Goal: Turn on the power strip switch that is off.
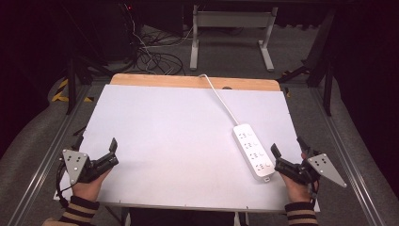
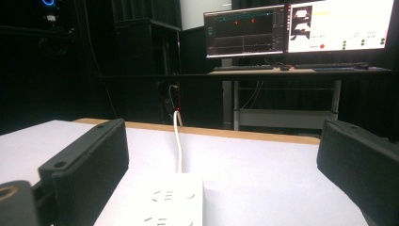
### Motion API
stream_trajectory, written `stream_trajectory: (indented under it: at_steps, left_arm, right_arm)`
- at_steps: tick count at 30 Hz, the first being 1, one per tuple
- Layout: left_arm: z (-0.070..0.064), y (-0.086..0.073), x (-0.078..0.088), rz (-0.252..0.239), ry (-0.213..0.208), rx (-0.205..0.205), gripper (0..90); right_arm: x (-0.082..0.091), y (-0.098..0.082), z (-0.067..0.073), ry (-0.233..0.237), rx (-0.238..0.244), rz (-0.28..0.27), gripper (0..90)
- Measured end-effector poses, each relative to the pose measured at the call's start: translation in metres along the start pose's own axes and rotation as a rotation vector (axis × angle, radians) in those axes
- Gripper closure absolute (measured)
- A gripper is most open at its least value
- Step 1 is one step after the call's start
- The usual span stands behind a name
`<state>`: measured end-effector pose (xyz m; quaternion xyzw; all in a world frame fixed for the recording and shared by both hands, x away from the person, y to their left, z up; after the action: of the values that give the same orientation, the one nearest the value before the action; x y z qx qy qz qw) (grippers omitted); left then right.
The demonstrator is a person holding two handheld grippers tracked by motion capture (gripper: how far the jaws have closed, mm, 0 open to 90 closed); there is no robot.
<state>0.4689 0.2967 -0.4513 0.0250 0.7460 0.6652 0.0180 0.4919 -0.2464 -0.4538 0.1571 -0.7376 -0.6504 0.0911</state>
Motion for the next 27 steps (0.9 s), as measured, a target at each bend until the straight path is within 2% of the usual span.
stream_trajectory:
  at_steps: [8, 12, 15, 17, 18, 19, 20, 21, 22, 24, 26, 27]
  left_arm:
    - [0.000, 0.001, 0.000, -0.002, 0.001, 0.000, 0.0]
    - [0.001, 0.002, 0.001, -0.005, 0.003, 0.003, 0.0]
    - [0.002, 0.003, 0.001, -0.011, 0.007, 0.002, 0.0]
    - [0.002, 0.003, 0.001, -0.007, 0.004, 0.003, 0.0]
    - [0.002, 0.003, 0.001, -0.007, 0.003, 0.003, 0.0]
    - [0.002, 0.003, 0.001, -0.008, 0.004, 0.002, 0.0]
    - [0.002, 0.003, 0.001, -0.008, 0.003, 0.001, 0.0]
    - [0.002, 0.003, 0.001, -0.010, 0.004, 0.001, 0.0]
    - [0.002, 0.003, 0.001, -0.012, 0.004, 0.001, 0.0]
    - [0.002, 0.003, 0.001, -0.012, 0.005, 0.000, 0.0]
    - [0.001, 0.004, 0.001, -0.012, 0.002, 0.002, 0.0]
    - [0.001, 0.003, 0.001, -0.010, 0.001, 0.002, 0.0]
  right_arm:
    - [0.002, 0.001, 0.003, 0.011, 0.022, 0.009, 3.5]
    - [0.001, 0.002, 0.005, 0.023, 0.013, 0.005, 5.2]
    - [0.003, 0.004, 0.007, 0.037, 0.007, -0.013, 9.3]
    - [0.004, 0.003, 0.007, 0.041, 0.015, 0.010, 15.6]
    - [0.004, 0.003, 0.008, 0.057, -0.003, 0.024, 19.8]
    - [0.004, 0.003, 0.008, 0.057, -0.003, 0.024, 19.8]
    - [0.006, 0.004, 0.009, 0.072, -0.018, 0.031, 30.0]
    - [0.006, 0.004, 0.009, 0.072, -0.018, 0.031, 30.0]
    - [0.009, 0.005, 0.010, 0.084, -0.003, 0.034, 61.1]
    - [0.012, 0.006, 0.012, 0.114, 0.008, 0.044, 88.2]
    - [0.012, 0.003, 0.011, 0.126, -0.008, 0.089, 90.0]
    - [0.012, 0.003, 0.011, 0.126, -0.008, 0.089, 90.0]
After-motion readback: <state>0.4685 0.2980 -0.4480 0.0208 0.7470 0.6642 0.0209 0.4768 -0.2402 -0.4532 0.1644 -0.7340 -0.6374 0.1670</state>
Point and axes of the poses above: each handheld gripper's, and its own axes: x roughly backward along the jaws, y roughly out of its top, z roughly to its left, the point moved 10 cm from there along -x, roughly forward along the jaws, and after that the axes turned 10 degrees about x, right-handed, at the moved point
